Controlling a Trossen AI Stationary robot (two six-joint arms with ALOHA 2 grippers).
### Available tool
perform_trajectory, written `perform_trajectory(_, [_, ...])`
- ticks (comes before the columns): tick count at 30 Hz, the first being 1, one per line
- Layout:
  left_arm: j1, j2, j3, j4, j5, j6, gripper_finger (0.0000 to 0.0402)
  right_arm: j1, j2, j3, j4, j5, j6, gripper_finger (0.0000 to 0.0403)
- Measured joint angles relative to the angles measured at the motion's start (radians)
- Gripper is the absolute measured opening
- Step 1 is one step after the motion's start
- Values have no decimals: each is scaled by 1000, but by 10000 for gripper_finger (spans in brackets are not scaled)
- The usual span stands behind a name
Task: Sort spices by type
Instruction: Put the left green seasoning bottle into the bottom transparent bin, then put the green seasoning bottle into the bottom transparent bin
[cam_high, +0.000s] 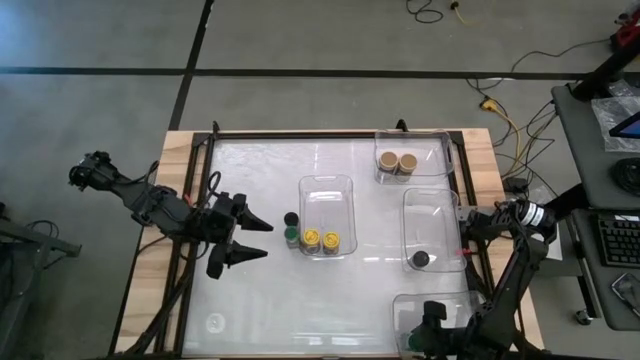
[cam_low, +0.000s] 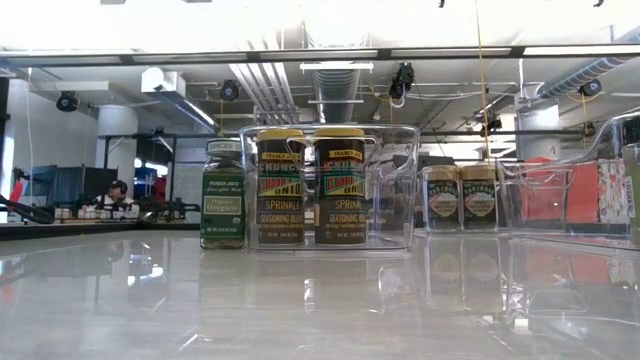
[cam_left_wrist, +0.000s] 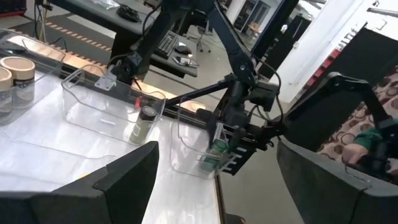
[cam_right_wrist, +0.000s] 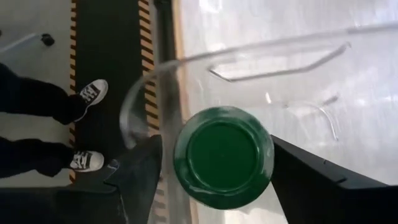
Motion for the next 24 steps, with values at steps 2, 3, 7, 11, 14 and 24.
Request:
perform_trajectory(2, [0,-5,0,-8,0,-2,311,0,0,20,-6,0,-30,274])
perform_trajectory(3, [0,-7,0,-11,0,-12,311,-2,0,30,-8,1,-41,279])
perform_trajectory(7, [0,-10,0,-33,33,-60,311,-3,0,82,-72,3,-48,291])
perform_trajectory(11, [0,-10,0,-83,34,-141,311,-16,-2,136,-130,4,-58,297])
perform_trajectory(14, [2,-10,0,-111,6,-171,311,-33,-14,161,-144,5,-67,295])
perform_trajectory(24, [2,110,0,-278,-115,-200,311,-123,-115,173,-166,81,-141,290])
